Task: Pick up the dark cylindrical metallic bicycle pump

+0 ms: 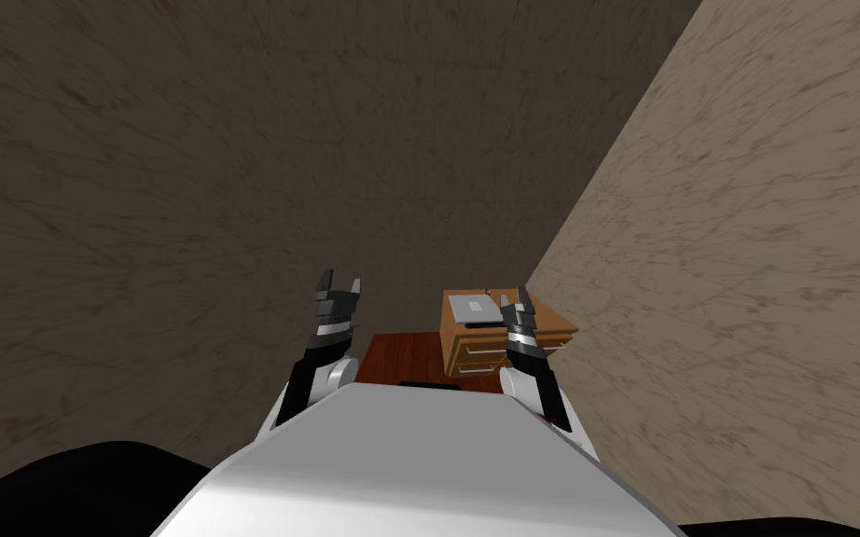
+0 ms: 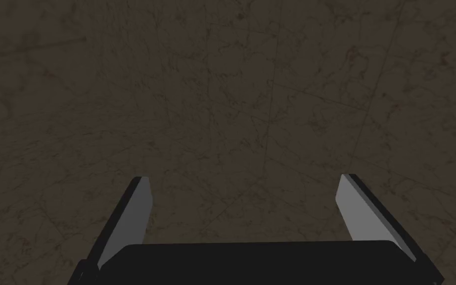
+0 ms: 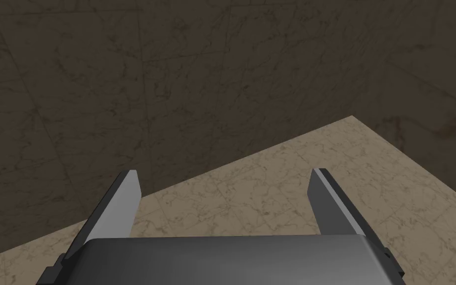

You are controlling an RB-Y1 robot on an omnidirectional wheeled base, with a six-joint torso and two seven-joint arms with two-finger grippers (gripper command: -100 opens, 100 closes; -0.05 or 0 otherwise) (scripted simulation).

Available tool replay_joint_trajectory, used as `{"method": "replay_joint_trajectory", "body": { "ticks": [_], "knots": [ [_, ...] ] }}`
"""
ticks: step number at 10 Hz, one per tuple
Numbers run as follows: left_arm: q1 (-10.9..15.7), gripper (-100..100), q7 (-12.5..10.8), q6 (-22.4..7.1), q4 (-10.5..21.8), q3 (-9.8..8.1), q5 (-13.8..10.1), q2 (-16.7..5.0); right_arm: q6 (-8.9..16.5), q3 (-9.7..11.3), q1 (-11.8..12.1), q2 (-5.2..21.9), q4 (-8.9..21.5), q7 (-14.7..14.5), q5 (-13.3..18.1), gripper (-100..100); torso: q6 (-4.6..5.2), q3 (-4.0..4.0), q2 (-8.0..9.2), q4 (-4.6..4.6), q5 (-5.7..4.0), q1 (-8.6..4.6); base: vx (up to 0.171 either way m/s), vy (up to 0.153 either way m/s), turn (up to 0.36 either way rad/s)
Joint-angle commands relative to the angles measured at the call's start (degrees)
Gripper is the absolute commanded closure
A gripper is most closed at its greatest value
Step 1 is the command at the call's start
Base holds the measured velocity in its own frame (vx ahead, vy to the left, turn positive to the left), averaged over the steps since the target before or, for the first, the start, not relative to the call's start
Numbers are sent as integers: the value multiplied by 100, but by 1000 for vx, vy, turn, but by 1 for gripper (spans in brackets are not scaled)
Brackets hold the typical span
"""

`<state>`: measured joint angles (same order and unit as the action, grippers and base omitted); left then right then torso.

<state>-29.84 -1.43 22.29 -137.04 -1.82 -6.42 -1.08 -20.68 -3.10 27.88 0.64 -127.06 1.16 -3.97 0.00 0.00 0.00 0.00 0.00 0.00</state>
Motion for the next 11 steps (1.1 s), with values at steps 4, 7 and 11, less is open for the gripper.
{"method": "replay_joint_trajectory", "body": {
  "ticks": [4,7,11],
  "knots": [
    [0,0,0,0,0,0,0,0,468,-2,-169,560,151,-4,-49,-100,-1,6,11,2,-1,-2,-27,0,40],
    [1,0,0,0,0,0,0,0,984,2,-388,850,327,-8,-106,-100,-1,12,20,4,0,1,-59,7,76],
    [1,0,0,0,0,0,0,0,1559,8,-571,998,465,-9,-149,-100,-1,13,22,5,0,-1,-55,2,56]
  ]
}}
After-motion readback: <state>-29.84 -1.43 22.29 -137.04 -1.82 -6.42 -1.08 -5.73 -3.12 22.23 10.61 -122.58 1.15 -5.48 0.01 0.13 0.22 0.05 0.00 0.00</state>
